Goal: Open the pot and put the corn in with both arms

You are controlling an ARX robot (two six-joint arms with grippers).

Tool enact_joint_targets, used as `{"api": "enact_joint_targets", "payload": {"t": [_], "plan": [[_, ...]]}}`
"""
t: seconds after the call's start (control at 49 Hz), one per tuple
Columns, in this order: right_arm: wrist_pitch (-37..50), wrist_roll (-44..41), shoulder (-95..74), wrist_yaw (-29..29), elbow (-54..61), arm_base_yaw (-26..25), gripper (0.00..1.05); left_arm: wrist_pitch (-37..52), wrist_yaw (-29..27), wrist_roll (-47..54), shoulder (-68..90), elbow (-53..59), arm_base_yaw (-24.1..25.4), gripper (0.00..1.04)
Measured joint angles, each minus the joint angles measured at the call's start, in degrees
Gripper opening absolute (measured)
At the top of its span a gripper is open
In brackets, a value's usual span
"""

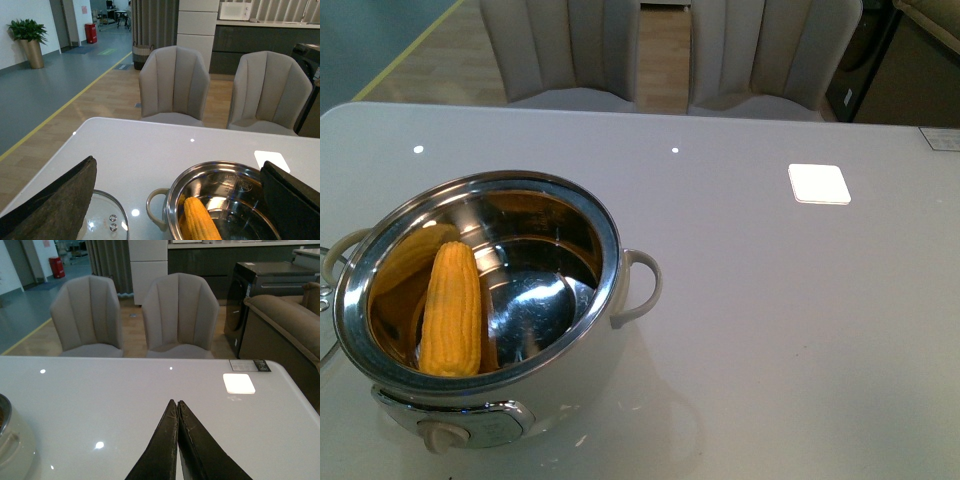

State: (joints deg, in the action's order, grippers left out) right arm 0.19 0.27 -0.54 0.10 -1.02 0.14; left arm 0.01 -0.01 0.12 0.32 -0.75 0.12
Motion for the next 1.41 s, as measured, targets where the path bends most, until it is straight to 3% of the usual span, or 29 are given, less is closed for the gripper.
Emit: {"api": "enact_joint_targets", "payload": {"t": [0.204,0.408,0.694,1.408], "plan": [[-0.1,0.0,0.2,0.0,0.0,0.0,0.03,0.0,0.0,0.0,0.0,0.0,0.0,0.98],[-0.1,-0.1,0.2,0.0,0.0,0.0,0.48,0.0,0.0,0.0,0.0,0.0,0.0,0.98],[-0.1,-0.1,0.2,0.0,0.0,0.0,0.97,0.0,0.0,0.0,0.0,0.0,0.0,0.98],[-0.1,-0.1,0.2,0.0,0.0,0.0,0.96,0.0,0.0,0.0,0.0,0.0,0.0,0.98]]}}
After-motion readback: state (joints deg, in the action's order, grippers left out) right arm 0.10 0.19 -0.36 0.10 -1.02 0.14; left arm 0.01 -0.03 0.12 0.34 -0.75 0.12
